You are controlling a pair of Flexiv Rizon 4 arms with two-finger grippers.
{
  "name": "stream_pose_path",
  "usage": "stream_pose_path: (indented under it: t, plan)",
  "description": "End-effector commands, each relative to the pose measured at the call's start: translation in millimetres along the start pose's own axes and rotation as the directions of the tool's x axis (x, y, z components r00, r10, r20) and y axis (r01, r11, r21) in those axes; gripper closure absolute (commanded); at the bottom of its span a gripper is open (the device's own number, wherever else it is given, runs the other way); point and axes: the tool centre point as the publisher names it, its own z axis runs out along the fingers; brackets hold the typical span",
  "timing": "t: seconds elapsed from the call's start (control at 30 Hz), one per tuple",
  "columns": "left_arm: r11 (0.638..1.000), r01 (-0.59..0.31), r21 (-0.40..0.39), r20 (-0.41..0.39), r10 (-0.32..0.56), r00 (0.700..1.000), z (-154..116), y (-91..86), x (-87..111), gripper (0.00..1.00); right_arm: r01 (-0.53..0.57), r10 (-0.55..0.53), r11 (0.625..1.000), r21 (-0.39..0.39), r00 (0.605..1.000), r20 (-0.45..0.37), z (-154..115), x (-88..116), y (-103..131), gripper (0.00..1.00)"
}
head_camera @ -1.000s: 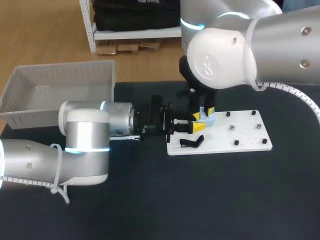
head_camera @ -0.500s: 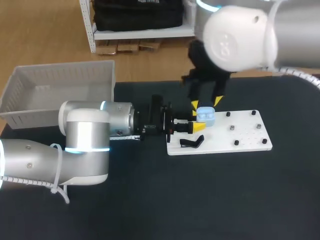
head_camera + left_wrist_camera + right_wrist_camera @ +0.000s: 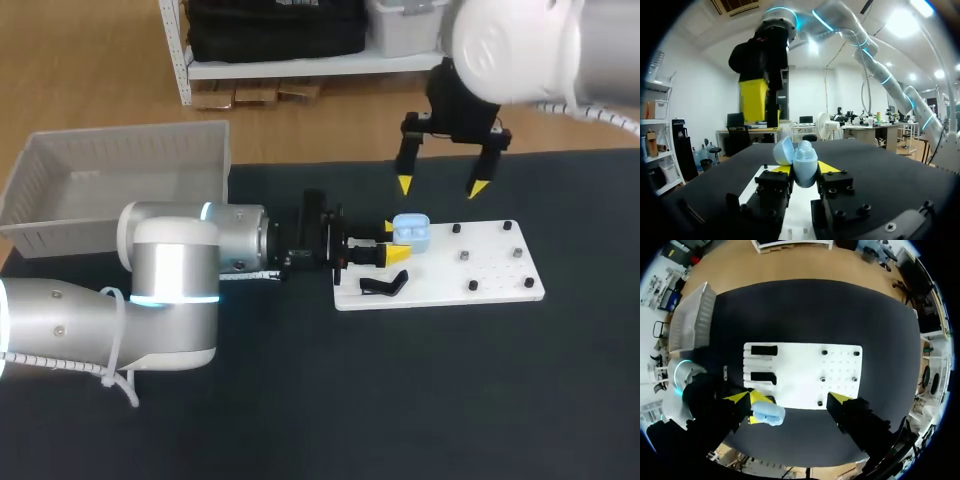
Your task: Pick up each earbud case from the left stands, insert the matching earbuds, close the lid, and place the case in the box.
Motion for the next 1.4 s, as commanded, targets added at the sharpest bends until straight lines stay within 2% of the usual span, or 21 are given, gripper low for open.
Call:
stream_pose_path:
  t: [0.03,0.47,0.87,0.97,1.13,1.27,1.4]
  plan:
    - [1.000,0.000,0.001,0.001,0.000,1.000,0.4,1.0,0.5,1.00,-0.013,0.014,1.000,0.012,0.999,-0.050,7.3,-10.7,-2.4,0.00]
    - [1.000,0.000,0.001,0.001,0.000,1.000,0.4,1.0,0.5,1.00,-0.031,0.035,0.999,0.033,0.993,-0.113,25.7,13.2,-21.6,0.00]
    - [1.000,0.000,0.001,0.001,0.000,1.000,0.4,1.0,0.5,1.00,0.007,-0.005,1.000,0.014,0.992,-0.127,21.2,41.0,-15.2,0.00]
    - [1.000,0.000,0.001,0.001,0.000,1.000,0.4,1.0,0.5,1.00,0.008,-0.007,1.000,0.013,0.997,-0.078,13.3,40.3,-15.5,0.00]
    - [1.000,0.007,-0.014,-0.006,-0.007,1.000,-6.0,0.2,-1.0,1.00,-0.022,0.023,0.999,-0.040,0.999,0.047,-17.3,35.8,-25.4,0.00]
    - [0.998,0.021,-0.067,-0.046,-0.024,0.999,-30.7,-1.0,-5.8,1.00,-0.055,0.062,0.996,-0.072,0.993,0.104,-37.2,31.7,-37.3,0.00]
    - [0.987,0.036,-0.159,-0.106,-0.053,0.993,-66.0,-0.7,-15.1,1.00,-0.079,0.093,0.991,-0.108,0.988,0.123,-48.3,28.3,-46.3,0.00]
